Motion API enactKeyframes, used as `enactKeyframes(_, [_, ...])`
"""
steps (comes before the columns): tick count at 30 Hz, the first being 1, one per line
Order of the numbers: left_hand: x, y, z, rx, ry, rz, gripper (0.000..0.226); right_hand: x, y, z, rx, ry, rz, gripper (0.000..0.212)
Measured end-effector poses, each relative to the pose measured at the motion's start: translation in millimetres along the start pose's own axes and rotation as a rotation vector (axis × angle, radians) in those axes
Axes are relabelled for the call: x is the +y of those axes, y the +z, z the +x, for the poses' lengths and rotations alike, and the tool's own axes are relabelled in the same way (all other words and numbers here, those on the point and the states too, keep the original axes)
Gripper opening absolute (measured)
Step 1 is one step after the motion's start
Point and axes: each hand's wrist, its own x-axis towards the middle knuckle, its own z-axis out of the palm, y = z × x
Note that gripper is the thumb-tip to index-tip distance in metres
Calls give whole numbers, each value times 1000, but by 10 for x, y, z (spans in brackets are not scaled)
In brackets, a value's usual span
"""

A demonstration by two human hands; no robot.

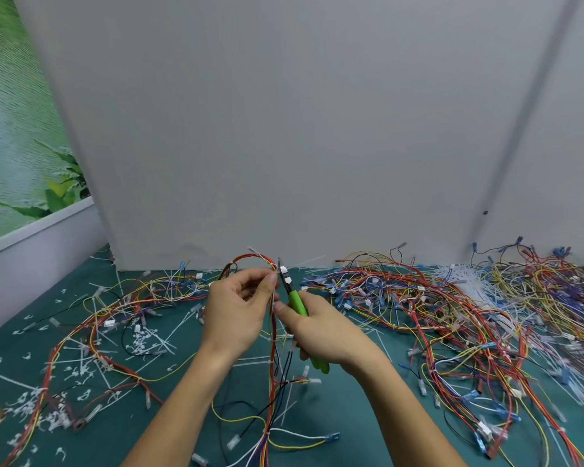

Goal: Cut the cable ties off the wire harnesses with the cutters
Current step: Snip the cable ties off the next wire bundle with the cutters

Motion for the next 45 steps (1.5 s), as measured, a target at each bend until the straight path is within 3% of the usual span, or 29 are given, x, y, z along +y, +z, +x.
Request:
enactKeyframes(7, [47,-17,-15,-21,75,106,19,6,9,9,69,10,-37,45])
enactKeyframes(18, [9,6,-19,-27,28,152,7,-22,32,-6,43,8,24,37])
enactKeyframes(22, [-4,-7,-11,-32,12,182,9,-29,59,3,29,19,25,42])
enactKeyframes(28, [57,-2,-29,-41,43,234,15,-6,27,-8,74,5,4,32])
enactKeyframes(45, [71,-33,-18,-98,51,265,8,-21,26,-20,35,19,39,29])
